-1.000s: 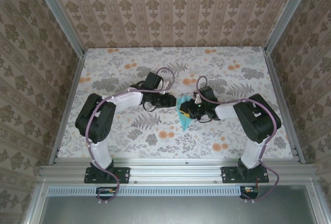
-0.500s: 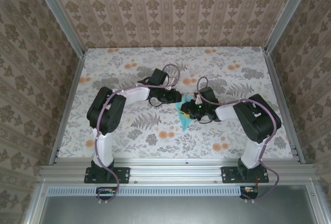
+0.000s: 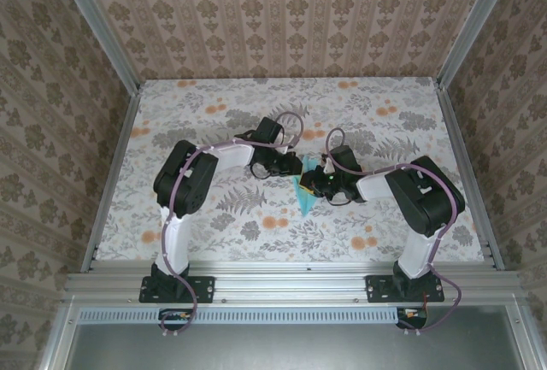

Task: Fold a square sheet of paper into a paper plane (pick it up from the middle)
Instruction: Fourth fold the wing at the center of the table.

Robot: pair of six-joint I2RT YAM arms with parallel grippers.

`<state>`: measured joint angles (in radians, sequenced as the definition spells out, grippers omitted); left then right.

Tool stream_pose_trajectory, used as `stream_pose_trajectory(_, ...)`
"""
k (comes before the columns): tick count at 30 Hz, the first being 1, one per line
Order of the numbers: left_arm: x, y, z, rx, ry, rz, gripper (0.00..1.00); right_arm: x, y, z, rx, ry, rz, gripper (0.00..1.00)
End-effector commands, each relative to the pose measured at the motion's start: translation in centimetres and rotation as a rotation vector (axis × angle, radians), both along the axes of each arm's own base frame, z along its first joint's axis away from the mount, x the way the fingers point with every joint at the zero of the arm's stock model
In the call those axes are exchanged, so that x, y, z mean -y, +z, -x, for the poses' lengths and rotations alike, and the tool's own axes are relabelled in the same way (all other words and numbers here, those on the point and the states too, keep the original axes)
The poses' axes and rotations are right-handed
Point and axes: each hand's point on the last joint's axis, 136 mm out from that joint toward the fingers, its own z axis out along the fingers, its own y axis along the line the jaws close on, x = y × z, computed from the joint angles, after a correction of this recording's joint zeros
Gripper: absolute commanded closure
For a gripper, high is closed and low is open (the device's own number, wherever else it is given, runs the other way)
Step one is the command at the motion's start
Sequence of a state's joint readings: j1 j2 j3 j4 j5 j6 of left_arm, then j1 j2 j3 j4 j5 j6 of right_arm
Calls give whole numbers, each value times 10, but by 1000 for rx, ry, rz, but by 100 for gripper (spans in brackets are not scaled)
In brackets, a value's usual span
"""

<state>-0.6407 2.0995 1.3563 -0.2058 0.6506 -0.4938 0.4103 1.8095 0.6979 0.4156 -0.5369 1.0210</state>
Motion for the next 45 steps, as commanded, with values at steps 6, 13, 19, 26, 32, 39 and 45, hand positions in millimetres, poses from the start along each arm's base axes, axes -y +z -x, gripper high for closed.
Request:
stream_pose_trajectory(6, -22, -28, 20, -4, -97, -149, 88, 21, -40, 30, -149, -23, 115, 86)
stream_pose_trajectory(13, -32, -41, 25, 27, -140, -231, 88, 20, -41, 30, -152, -16, 114, 94)
stream_pose_trajectory(19, -31, -39, 24, 66, -145, -244, 87, 19, -43, 31, -157, -9, 114, 97)
stream_pose_trajectory(26, -14, -5, 17, 89, -67, -112, 80, 18, -45, 32, -165, -1, 108, 100)
stream_pose_trajectory(32, -10, 13, 24, 92, -59, -66, 80, 17, -45, 31, -163, 3, 102, 100)
stream_pose_trajectory(39, -9, 4, 37, 38, -65, -34, 90, 15, -44, 31, -160, 5, 91, 100)
stream_pose_trajectory(45, -12, -13, 40, 4, -82, -64, 93, 15, -43, 30, -157, 5, 86, 100)
